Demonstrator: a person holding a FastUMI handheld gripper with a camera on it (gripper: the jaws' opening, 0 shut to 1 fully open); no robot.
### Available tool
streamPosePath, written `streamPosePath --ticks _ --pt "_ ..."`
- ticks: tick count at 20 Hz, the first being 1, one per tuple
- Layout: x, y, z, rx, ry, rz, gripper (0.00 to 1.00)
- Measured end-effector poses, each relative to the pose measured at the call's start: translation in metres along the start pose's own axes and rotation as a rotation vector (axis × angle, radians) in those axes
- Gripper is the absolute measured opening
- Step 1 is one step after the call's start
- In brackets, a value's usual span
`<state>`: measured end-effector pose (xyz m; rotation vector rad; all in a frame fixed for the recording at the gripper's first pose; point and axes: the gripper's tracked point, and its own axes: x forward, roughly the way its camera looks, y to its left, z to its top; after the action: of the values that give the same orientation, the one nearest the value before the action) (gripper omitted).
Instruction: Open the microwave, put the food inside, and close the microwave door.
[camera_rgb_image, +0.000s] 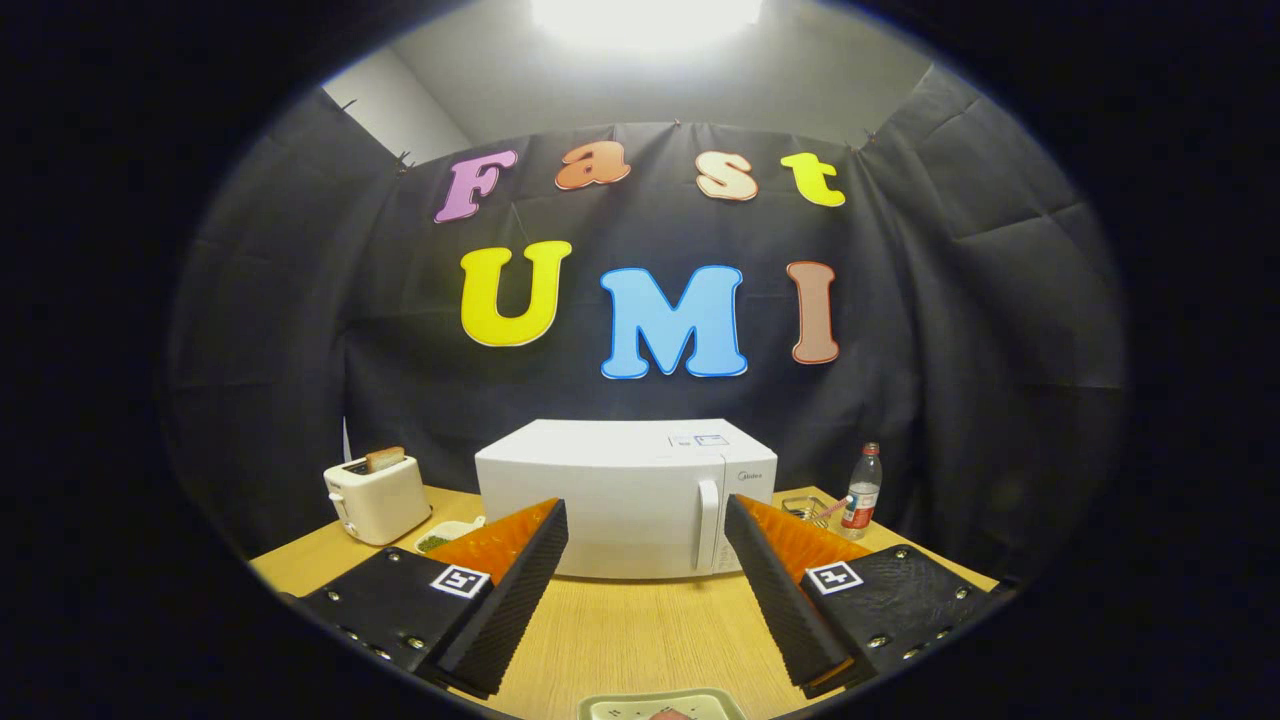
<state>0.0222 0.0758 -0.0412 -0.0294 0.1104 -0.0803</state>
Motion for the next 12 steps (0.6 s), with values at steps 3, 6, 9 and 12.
streamPosePath --ticks 3,6,9,12 --pt "0.009 0.004 0.015 -0.012 -0.03 0.005 0.99" --pt "0.014 0.01 0.023 -0.017 -0.043 0.012 0.99" --pt "0.015 0.015 0.025 -0.014 -0.045 0.019 0.99" --pt "0.015 0.018 0.029 -0.018 -0.052 0.021 0.99"
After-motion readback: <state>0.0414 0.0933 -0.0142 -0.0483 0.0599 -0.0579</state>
